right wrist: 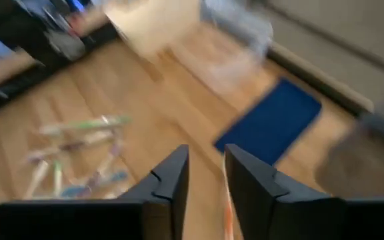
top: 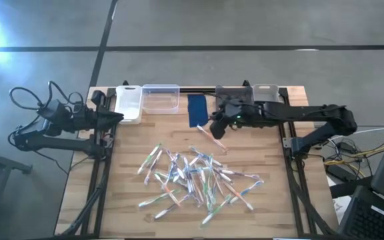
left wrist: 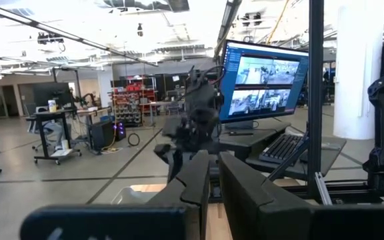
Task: Pick & Place Toothbrushes
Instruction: Put the orange toothbrush into the gray bin
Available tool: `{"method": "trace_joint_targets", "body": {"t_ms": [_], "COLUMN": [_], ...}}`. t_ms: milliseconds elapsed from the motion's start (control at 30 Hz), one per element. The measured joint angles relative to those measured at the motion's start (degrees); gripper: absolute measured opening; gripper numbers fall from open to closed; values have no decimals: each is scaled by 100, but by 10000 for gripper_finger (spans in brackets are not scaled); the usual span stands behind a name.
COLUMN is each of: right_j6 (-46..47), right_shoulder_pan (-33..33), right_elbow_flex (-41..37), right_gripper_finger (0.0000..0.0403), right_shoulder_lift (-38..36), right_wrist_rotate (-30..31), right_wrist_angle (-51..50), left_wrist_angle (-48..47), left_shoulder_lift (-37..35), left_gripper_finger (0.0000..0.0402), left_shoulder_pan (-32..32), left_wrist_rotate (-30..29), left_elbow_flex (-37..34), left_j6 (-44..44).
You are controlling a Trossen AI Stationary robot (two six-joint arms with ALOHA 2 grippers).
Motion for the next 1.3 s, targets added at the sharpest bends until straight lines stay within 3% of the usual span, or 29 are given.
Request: {"method": "trace_joint_targets", "body": {"t_ms": [167,467,1067,1300], "right_j6": [400,348,75,56], "right_shoulder_pan": [-82,-224,-685,-685], "right_elbow_flex": [364,664,698,689], "right_gripper_finger": [157,214,247,237], "right_shoulder_lift": [529,1376,2588,2831], "right_wrist_rotate": [-91,-848,-1512,-1643], "right_wrist_angle": [-891,-1121,-1344,-1380], "left_wrist_angle": [0,0,-2,-2], "left_shoulder_lift": [0,0,0,0], "left_gripper_finger": [42,42,42,42], "left_shoulder_pan": [-2,0,0,-2], "left_wrist_rotate": [0,0,0,0], "left_elbow_flex": [0,0,0,0], "left_j6": [0,0,-37,-42]}}
